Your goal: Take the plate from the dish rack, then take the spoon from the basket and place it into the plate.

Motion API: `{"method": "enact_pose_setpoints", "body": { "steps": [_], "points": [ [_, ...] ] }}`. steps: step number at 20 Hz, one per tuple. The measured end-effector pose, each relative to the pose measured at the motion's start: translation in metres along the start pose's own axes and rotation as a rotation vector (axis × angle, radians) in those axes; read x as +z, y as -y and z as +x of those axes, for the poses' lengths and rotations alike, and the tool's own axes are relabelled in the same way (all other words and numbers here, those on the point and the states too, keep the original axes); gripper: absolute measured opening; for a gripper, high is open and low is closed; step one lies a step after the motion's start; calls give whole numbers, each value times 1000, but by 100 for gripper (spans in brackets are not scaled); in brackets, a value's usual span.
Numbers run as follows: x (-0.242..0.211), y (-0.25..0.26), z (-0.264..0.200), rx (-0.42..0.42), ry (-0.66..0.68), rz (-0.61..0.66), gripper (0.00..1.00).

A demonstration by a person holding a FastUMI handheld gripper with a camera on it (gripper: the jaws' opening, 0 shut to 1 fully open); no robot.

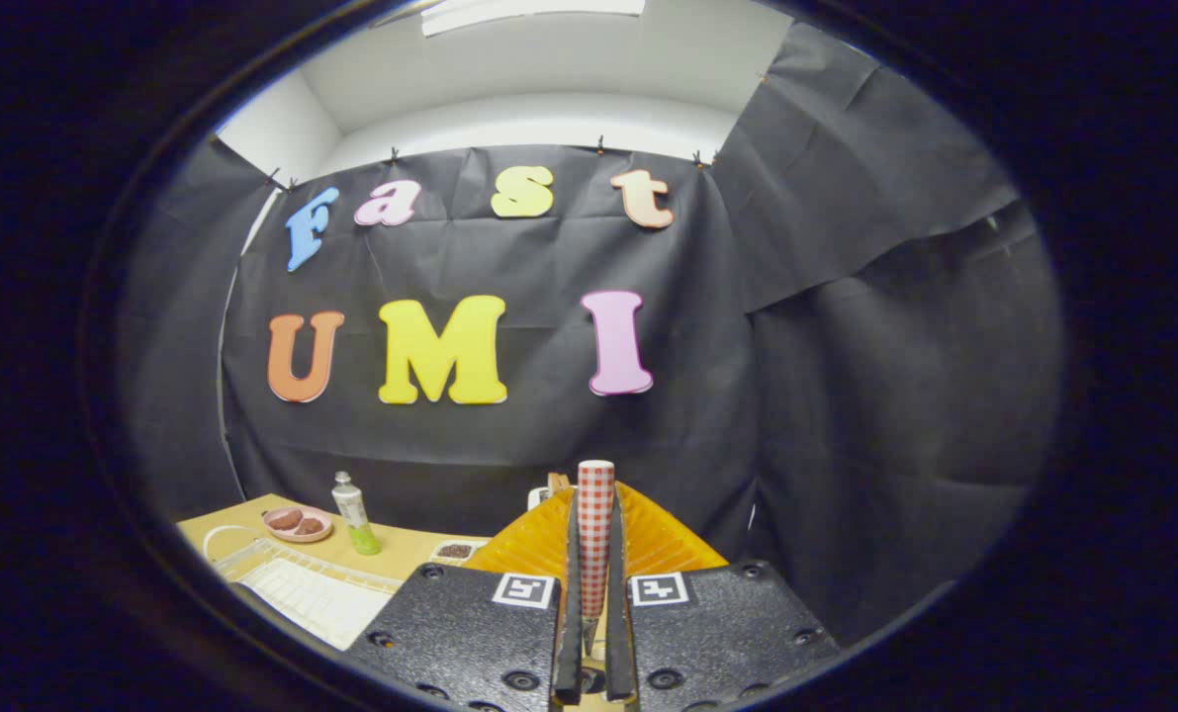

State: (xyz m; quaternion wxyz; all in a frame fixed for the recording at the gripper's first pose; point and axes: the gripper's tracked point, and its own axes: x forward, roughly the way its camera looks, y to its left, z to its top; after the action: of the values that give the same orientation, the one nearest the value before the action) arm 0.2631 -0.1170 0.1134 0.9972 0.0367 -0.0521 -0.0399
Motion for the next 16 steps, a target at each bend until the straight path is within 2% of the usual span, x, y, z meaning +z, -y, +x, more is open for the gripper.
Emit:
{"method": "enact_pose_setpoints", "body": {
  "steps": [4,9,13,16],
  "points": [
    [22,-41,-54,18,10,-13,15],
    [22,-110,-119,94,5,-14,15],
    [-4,-171,-166,157,25,0,15],
    [-42,-212,-197,203,37,14,16]
  ]
}}
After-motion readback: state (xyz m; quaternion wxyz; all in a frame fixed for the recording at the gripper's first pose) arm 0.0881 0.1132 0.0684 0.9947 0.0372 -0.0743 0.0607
